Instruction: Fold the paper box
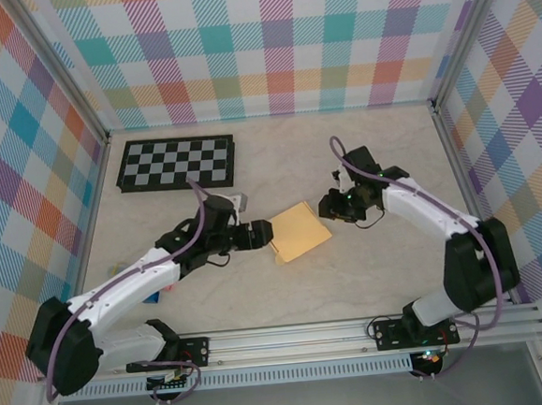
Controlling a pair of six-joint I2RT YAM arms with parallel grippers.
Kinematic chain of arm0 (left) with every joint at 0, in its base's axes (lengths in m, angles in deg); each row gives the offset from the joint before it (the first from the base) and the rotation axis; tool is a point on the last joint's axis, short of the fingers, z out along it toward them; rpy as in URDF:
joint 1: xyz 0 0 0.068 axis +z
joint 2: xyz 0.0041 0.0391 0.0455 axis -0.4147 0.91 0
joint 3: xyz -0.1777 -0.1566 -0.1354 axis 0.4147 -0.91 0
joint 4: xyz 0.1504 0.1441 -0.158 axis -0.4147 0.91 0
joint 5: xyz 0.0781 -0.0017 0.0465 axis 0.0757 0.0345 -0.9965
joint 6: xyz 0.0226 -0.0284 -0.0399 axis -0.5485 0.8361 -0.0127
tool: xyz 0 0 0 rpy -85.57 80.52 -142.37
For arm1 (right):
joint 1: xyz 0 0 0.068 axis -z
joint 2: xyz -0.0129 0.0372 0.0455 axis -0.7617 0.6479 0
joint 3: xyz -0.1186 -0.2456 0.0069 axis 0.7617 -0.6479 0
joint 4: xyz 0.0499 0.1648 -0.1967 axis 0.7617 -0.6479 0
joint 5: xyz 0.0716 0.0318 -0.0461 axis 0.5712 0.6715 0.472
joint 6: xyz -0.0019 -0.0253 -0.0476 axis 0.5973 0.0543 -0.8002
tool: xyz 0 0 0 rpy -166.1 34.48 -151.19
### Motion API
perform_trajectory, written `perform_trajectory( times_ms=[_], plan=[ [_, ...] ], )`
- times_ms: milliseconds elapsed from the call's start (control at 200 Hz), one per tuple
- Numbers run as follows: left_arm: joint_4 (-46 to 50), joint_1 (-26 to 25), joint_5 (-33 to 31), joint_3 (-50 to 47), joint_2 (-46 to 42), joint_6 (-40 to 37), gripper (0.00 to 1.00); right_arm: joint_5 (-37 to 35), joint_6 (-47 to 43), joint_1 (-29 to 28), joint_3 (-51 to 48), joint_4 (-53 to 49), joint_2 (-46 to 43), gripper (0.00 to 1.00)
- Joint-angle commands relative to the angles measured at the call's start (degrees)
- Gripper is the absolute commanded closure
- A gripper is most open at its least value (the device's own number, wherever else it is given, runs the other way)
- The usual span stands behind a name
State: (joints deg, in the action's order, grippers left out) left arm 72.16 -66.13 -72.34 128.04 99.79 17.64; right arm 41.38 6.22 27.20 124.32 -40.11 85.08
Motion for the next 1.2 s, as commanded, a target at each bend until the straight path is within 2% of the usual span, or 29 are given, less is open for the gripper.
perform_trajectory(
  times_ms=[0,140,370,540,640,840,1050,1195],
  plan=[
    [4.6,-4.0,1.8,0.7,2.1,4.5,0.24,1.8,-9.6,0.4,1.4,-3.3,3.2,0.64],
    [5.6,-5.4,0.3,1.7,6.4,4.3,0.24,-0.3,-12.0,0.4,2.6,-3.7,5.8,0.62],
    [4.1,-5.4,2.0,5.8,16.7,2.2,0.28,4.1,-11.2,0.2,0.6,-0.1,8.6,0.66],
    [4.1,-5.3,0.0,8.4,19.2,0.0,0.42,8.2,-7.7,0.0,-1.0,2.4,8.5,0.72],
    [5.6,-5.1,-2.1,8.9,19.5,-1.1,0.45,9.4,-4.5,-0.9,-2.3,3.6,7.5,0.72],
    [7.1,-0.5,-3.8,6.7,16.7,-5.5,0.46,14.1,3.6,-2.3,-7.5,10.4,6.0,0.73],
    [2.6,4.3,-1.1,4.5,16.8,-10.3,0.42,16.0,8.3,-2.6,-10.7,15.9,6.1,0.71],
    [-1.6,6.6,1.4,5.4,20.4,-12.8,0.40,16.1,10.4,-2.7,-12.2,18.3,6.0,0.72]
  ],
)
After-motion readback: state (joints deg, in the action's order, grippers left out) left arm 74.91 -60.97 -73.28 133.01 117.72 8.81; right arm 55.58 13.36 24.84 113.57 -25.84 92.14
